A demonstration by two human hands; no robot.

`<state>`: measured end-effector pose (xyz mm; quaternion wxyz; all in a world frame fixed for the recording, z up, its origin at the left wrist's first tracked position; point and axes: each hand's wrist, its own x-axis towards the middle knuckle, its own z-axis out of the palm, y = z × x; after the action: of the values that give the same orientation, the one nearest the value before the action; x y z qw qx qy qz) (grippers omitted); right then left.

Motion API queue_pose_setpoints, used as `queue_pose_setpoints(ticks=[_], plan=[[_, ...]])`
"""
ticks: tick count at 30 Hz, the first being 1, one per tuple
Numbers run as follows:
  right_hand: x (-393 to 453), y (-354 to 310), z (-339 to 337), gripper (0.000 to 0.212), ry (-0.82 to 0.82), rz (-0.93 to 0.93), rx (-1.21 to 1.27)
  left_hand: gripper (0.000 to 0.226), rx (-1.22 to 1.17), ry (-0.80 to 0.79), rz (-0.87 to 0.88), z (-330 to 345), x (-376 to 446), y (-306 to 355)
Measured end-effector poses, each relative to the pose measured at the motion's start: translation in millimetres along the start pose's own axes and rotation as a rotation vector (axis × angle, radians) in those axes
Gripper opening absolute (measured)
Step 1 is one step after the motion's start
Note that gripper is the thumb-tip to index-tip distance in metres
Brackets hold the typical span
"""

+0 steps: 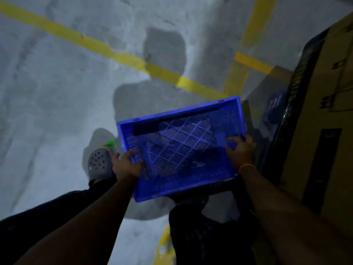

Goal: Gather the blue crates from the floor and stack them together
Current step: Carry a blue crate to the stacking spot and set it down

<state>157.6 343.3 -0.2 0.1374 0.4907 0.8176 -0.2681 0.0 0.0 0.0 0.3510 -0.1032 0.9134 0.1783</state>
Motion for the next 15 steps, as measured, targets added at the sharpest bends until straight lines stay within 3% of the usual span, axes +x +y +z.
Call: queue_pose_setpoints(ticks=[4, 7, 9, 12, 15], plan=[[39, 13, -2, 0.042, -0.019, 0.052, -0.025, 0.050, -0.128, 0.048, 0.080, 22, 23, -5], [64, 21, 3, 0.016, -0.138, 0.006, 0.075, 0.030, -0.247, 0.039, 0.082, 27, 32, -6], [74, 22, 2, 0.030, -0.139, -0.003, 0.209, 0.029, -0.337, 0.003, 0.071, 24, 37, -12], [66, 17, -10, 0.022, -0.154, -0.025, 0.249, 0.021, -0.353, -0.002, 0.163, 8, 39, -25], [46, 0, -33, 0.029, -0.194, -0.083, 0.275, 0.022, -0.407, 0.082, 0.193, -29, 20, -14]])
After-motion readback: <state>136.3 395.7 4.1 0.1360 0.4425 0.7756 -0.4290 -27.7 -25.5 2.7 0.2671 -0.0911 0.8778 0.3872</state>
